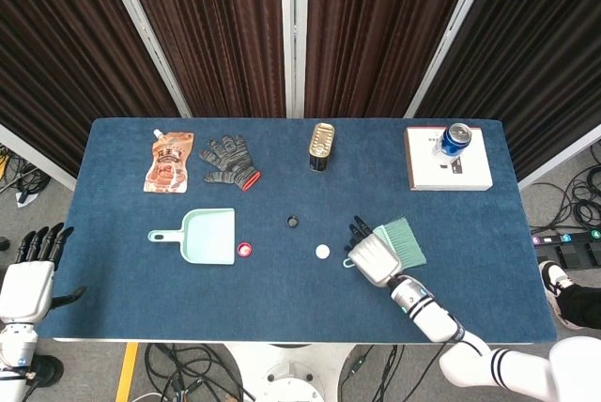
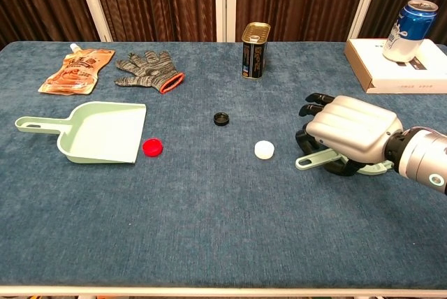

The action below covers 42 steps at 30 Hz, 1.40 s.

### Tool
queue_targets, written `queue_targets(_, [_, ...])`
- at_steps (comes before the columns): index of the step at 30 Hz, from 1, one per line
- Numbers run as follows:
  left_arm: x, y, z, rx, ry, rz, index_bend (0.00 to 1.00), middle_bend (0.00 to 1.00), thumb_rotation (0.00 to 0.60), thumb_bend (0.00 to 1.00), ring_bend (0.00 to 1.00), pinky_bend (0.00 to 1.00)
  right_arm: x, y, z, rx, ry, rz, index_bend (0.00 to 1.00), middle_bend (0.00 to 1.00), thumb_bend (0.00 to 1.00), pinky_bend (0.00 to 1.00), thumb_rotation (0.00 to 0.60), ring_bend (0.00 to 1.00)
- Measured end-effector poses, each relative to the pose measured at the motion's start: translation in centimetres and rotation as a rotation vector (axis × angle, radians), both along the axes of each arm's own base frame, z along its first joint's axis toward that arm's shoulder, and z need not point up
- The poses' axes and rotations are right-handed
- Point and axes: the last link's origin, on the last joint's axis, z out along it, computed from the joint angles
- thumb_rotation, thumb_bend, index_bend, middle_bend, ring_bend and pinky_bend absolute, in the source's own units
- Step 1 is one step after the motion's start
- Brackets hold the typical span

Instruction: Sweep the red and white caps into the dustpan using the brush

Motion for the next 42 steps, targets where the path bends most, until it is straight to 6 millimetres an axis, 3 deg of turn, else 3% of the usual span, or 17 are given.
queue_targets(4, [0.0,0.0,0.0,0.002,-0.002,-0.001,0.08,0.03,0.600,0.12,0.00,0.01,-0.1,0.0,0.0,-0.001,0.000,-0.005,0.44,0.46,0.25,0.02,0.600,0.14])
queue_targets(12, [0.2,0.3,0.1,-0.006,0.000,-0.017,0.08,0.03,0.600,0.12,0.00,0.01,-0.1,0.0,0.3,-0.021,-0.026,0.007,0.63,0.60,0.36,0.06,0.600,0.28])
queue_targets(19, [1.1,2.1,0.4,-0.039,-0.016,-0.072,0.08,0.03,0.600,0.12,0.00,0.01,-0.3,-0.9,2.3,-0.056,-0.069,-0.008,0.68,0.64,0.41,0.08,0.600,0.31])
queue_targets(25, [2.4,5.2,0.0,-0.121,-0.047,-0.122,0.11,0.05,0.600,0.12,0.00,0.04,-0.1,-1.9,5.2,-0.062,-0.215,-0.093,0.70,0.64,0.44,0.08,0.600,0.32])
queue_targets(30, [3.7,8.6,-1.3,-0.228,-0.084,-0.129,0.21,0.18,0.600,0.18,0.08,0.14,0.4,-3.4,9.7,-0.060,-0.387,-0.188,0.70,0.65,0.45,0.09,0.600,0.32])
queue_targets(36, [6.1,12.9,-3.6,-0.354,-0.084,-0.126,0.26,0.23,0.600,0.20,0.13,0.18,1.2,-5.1,15.3,-0.075,-0.498,-0.235,0.70,0.65,0.45,0.09,0.600,0.32])
queue_targets(42, [7.8,14.7,-5.8,-0.388,-0.028,-0.126,0.32,0.31,0.600,0.20,0.19,0.22,1.6,-5.9,17.4,-0.074,-0.525,-0.262,0.71,0.65,0.45,0.09,0.600,0.32])
